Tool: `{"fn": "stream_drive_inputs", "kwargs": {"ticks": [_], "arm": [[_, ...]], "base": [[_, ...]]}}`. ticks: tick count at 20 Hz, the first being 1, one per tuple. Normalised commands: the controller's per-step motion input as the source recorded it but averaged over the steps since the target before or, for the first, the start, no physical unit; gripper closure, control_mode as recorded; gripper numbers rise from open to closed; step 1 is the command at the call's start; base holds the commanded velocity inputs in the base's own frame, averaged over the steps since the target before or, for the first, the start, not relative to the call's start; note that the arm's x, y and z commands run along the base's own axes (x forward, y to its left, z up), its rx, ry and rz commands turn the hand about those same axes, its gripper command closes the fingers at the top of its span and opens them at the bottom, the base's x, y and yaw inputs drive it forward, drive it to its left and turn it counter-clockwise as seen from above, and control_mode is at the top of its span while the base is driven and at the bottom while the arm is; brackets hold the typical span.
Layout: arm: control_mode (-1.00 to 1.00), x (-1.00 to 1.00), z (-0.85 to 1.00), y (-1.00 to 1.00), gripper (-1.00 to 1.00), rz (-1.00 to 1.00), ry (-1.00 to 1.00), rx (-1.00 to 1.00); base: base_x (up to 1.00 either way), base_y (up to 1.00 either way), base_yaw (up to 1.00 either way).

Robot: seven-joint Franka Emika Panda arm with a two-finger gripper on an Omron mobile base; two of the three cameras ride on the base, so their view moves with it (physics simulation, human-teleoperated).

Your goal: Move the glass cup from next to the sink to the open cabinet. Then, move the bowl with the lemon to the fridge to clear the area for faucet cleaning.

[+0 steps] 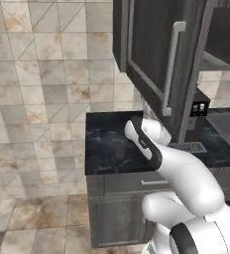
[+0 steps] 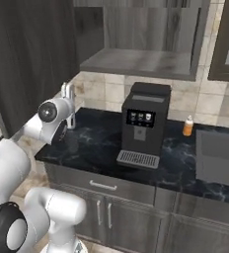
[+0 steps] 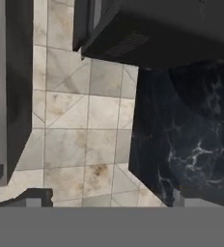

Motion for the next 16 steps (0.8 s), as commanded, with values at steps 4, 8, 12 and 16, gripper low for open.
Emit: {"fn": "stream_drive_inputs", "kwargs": {"ticks": [4,8,12,16], "arm": [[1.0,0.0,0.0,0.0,-1.0,0.0,0.0,0.0],[1.0,0.0,0.0,0.0,-1.0,0.0,0.0,0.0],[1.0,0.0,0.0,0.0,-1.0,0.0,0.0,0.0],[1.0,0.0,0.0,0.0,-1.0,0.0,0.0,0.0]], "base": [[0.14,-0.09,-0.01],[0.0,-0.69,-0.13],[-0.04,-0.06,0.0],[0.22,0.01,-0.01]]}}
